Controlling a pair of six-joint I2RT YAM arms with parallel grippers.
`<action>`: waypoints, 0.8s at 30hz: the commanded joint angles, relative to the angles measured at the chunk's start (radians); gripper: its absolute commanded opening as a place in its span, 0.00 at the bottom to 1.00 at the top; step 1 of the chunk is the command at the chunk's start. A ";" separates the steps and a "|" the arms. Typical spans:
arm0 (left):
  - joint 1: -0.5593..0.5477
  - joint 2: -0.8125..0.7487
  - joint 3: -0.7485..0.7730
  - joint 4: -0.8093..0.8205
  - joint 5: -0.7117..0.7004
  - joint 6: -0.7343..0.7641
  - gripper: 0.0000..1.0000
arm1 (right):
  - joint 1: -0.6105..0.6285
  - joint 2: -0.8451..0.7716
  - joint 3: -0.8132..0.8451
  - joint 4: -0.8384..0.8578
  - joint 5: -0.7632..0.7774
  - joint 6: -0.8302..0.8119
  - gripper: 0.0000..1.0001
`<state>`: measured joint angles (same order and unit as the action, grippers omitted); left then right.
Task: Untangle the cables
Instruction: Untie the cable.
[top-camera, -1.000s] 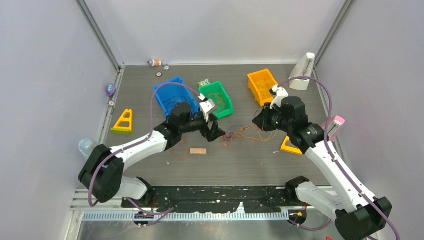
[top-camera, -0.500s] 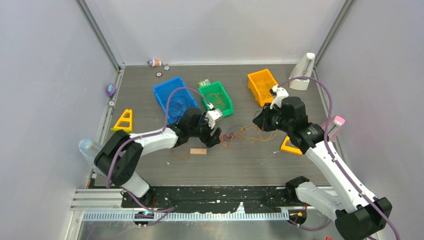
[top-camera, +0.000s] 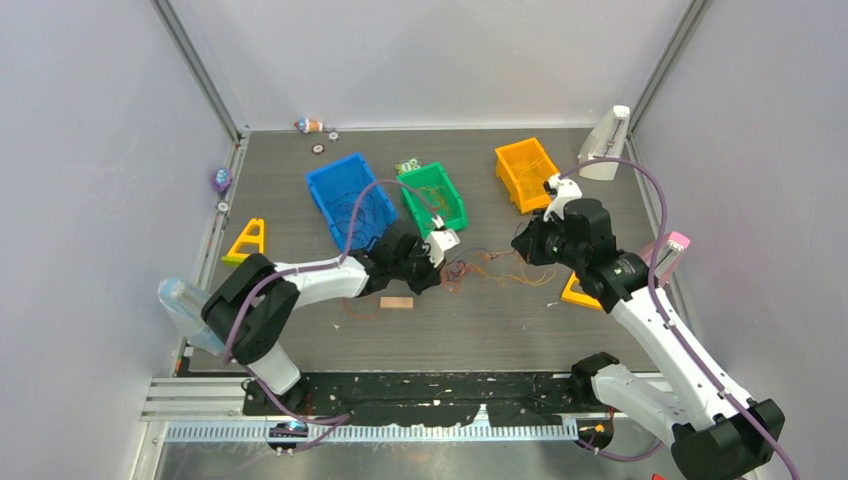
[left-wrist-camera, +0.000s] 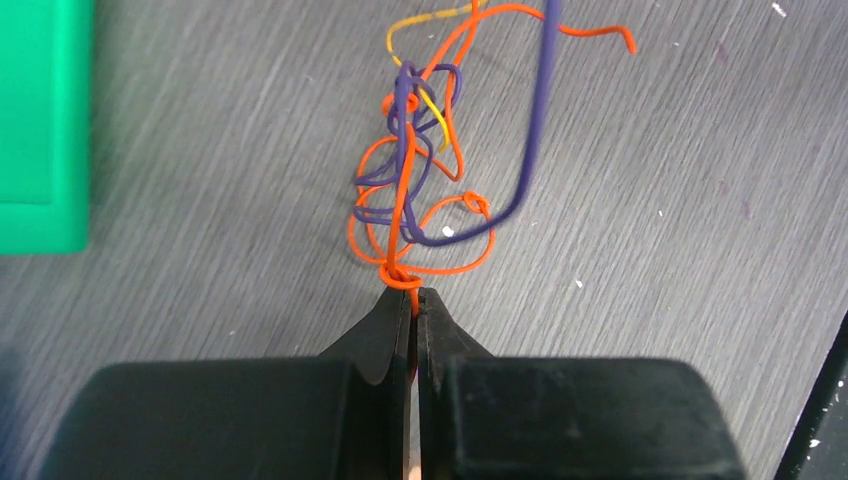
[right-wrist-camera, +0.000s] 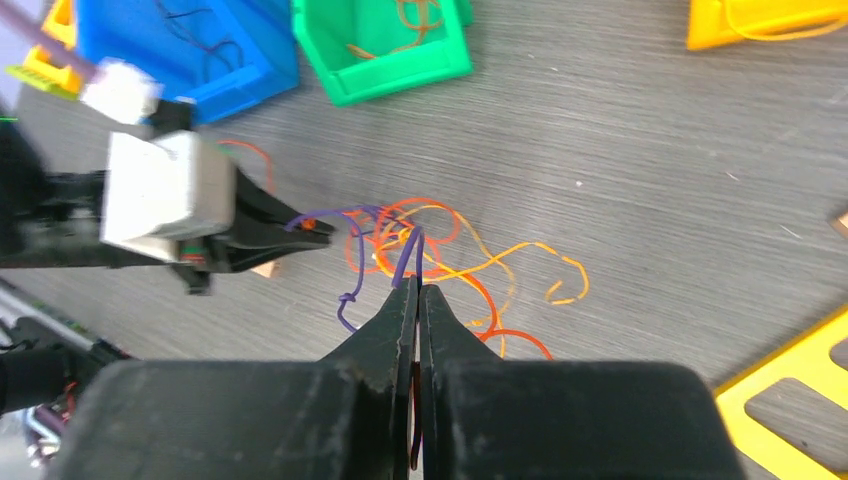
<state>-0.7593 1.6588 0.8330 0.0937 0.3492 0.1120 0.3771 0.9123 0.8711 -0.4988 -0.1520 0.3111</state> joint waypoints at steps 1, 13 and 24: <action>0.002 -0.141 -0.024 0.034 -0.046 -0.028 0.00 | -0.002 -0.023 -0.075 0.024 0.159 0.011 0.06; 0.002 -0.329 0.050 -0.173 -0.033 -0.067 0.00 | -0.002 -0.018 -0.266 0.248 -0.033 0.011 0.95; 0.002 -0.415 0.195 -0.403 -0.039 -0.037 0.00 | 0.143 -0.051 -0.404 0.630 -0.152 0.001 0.96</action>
<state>-0.7589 1.2995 0.9737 -0.2226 0.3134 0.0605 0.4725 0.9054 0.4942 -0.0834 -0.2771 0.3305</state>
